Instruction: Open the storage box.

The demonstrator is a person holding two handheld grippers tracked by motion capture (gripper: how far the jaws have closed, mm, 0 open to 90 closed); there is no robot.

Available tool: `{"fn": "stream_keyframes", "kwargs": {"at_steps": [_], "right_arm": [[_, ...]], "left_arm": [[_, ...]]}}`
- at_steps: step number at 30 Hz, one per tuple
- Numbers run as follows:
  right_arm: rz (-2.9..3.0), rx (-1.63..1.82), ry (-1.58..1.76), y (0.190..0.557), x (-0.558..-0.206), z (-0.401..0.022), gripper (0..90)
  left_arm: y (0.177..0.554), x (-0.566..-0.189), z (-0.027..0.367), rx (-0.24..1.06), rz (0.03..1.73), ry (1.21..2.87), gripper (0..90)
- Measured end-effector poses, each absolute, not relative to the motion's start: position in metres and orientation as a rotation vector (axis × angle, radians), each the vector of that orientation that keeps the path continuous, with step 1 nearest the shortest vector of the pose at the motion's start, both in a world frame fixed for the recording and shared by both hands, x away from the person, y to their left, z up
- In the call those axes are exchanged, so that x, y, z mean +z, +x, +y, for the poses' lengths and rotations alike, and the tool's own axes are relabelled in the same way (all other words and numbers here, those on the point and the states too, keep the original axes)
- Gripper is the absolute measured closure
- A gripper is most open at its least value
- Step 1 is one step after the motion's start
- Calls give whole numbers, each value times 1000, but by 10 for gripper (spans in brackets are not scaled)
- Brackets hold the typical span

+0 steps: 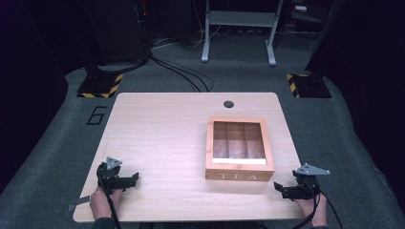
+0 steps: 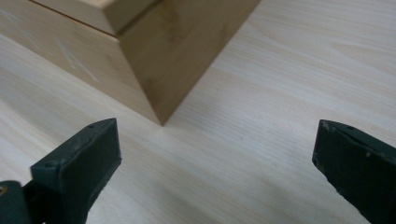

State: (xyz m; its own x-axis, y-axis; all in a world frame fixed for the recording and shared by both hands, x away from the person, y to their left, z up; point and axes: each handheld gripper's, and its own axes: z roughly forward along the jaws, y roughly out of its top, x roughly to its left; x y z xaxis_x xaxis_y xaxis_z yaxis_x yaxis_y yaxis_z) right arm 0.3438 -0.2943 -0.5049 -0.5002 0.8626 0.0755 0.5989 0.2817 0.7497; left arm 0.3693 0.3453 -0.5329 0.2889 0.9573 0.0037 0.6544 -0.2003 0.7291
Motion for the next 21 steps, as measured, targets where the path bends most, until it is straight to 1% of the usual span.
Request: {"fn": "stream_keyframes", "kwargs": {"at_steps": [11, 14, 16, 20, 21], "right_arm": [[2217, 1120, 1252, 342, -488, -272, 5], [2219, 1133, 1235, 345, -485, -267, 43], [2224, 1146, 1235, 346, -483, -264, 52], [2223, 1159, 1226, 350, -482, -259, 142], [2221, 1162, 1228, 350, -482, -258, 149]], "left_arm": [[369, -533, 345, 626, 1437, 1939, 3], [369, -533, 345, 624, 1438, 1940, 3], [369, -533, 345, 625, 1438, 1940, 3], [369, -533, 345, 625, 1439, 1939, 4], [369, -533, 345, 625, 1437, 1941, 3]]}}
